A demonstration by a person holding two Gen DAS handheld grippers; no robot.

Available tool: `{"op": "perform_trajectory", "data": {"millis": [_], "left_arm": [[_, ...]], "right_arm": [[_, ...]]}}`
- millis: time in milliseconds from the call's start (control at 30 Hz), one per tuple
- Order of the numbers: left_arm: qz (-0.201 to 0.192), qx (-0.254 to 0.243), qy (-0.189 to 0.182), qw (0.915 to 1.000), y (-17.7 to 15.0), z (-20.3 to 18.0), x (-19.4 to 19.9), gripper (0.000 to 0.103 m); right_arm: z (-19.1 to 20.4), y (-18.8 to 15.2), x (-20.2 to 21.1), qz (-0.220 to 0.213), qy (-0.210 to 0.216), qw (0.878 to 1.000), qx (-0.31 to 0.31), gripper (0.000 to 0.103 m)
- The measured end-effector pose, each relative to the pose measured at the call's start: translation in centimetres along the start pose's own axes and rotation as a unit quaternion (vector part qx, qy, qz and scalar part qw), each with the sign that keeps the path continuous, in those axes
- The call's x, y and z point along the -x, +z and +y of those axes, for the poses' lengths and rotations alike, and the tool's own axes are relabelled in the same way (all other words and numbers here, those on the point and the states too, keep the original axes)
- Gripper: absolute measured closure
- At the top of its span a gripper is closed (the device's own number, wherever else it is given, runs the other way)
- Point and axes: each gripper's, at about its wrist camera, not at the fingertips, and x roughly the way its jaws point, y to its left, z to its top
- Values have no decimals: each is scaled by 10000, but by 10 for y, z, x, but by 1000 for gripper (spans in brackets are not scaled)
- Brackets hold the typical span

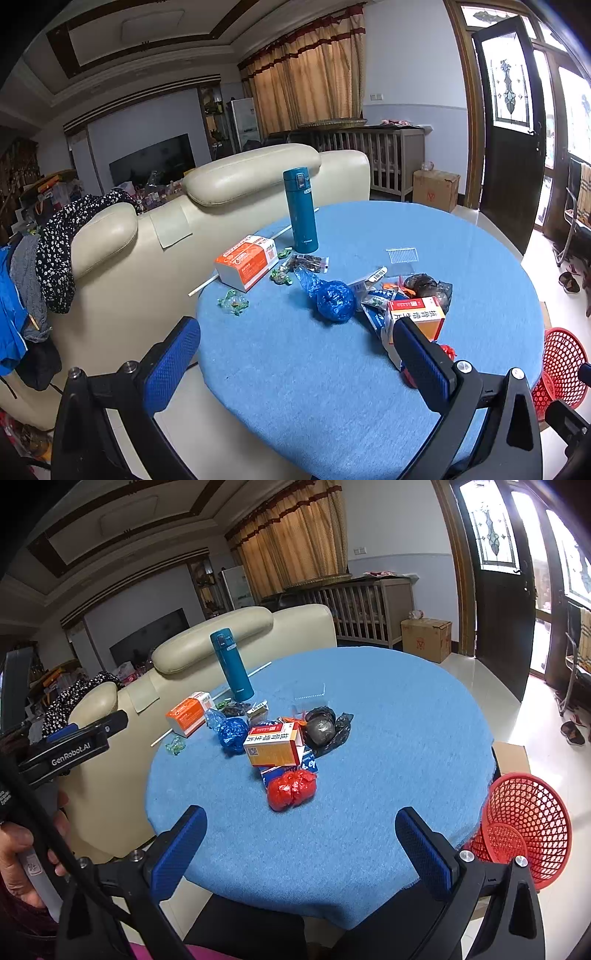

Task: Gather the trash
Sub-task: 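Move both tools toward the trash pile on the blue table, then grasp the red plastic bag with the right tool while the left tool grasps the white medicine box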

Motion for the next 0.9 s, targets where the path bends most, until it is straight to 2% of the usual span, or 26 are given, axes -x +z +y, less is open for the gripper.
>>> {"op": "perform_trajectory", "data": {"millis": [500,900], "left_arm": [[131,-69,16,9999,-6,-2,-10,0],[233,-117,41,9997,-10,-2,-17,0]], "right_arm": [[-13,13,-7,-63,-14,9998,-186,0],[-14,36,-32,222,121,9990,-365,0]]}}
